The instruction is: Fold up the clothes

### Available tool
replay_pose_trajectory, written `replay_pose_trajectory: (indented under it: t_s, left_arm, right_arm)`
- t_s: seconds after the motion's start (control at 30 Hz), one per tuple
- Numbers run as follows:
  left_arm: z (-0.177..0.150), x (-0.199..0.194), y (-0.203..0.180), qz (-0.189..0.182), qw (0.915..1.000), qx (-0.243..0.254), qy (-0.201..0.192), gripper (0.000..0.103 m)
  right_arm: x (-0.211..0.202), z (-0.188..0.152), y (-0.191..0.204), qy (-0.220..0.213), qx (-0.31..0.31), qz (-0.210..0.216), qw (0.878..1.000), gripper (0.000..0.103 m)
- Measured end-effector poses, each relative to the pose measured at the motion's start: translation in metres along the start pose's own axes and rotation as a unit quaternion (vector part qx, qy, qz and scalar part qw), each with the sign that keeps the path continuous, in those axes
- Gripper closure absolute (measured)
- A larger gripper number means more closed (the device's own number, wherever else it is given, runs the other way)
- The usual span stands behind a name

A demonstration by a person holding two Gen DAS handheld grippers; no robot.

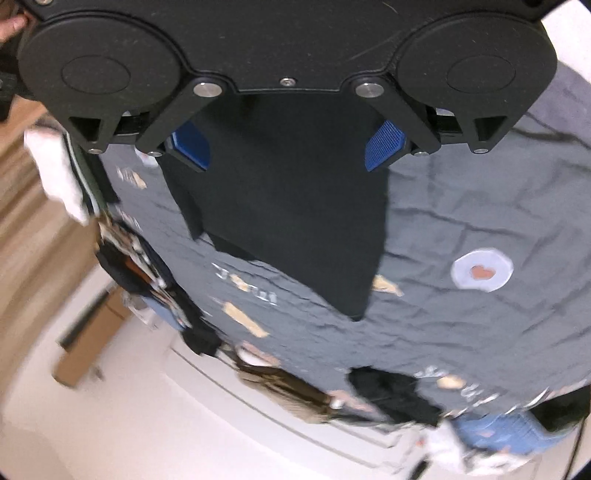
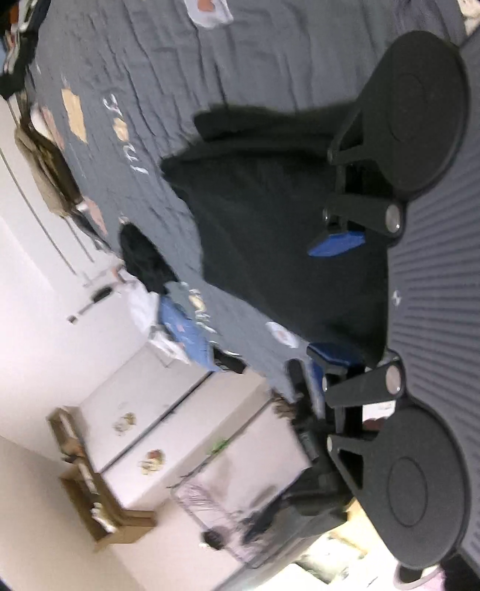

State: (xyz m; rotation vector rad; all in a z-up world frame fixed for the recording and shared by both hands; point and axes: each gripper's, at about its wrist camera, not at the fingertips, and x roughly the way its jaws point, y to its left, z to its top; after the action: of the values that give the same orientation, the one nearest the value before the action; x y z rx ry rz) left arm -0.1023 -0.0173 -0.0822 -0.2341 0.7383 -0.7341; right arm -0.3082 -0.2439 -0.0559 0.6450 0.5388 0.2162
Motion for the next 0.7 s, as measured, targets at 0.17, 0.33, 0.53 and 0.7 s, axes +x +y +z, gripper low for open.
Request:
replay_pose_trajectory:
  t_s: [0.17,0.33,0.53,0.7]
  left_arm:
    - [-0.038,-0.013,-0.054,0.074,0.9562,0.283,-0.017,0.013]
    - [-0.080,-0.010,-0.070,0.096,0.9014,0.422,-0.001,0.014]
    - [-0.123,0.003,-0.071,0.156,0.8087,0.567,0.012,0.021]
    - [-0.137,0.012,-0.067,0.204,0.7471,0.632,-0.023,0.043]
  right_arm:
    - [0.017,-0.007,-0.024,0.024,0.049,-0.042,0.998,0.053]
    - [0.012,-0.004,-0.021,-0.012,0.056,-0.056,0.997,0.053]
    - [0.013,-0.005,-0.023,-0.020,0.059,-0.087,0.994,0.053]
    - [0.014,-0.005,-0.025,-0.028,0.060,-0.100,0.993,0.053]
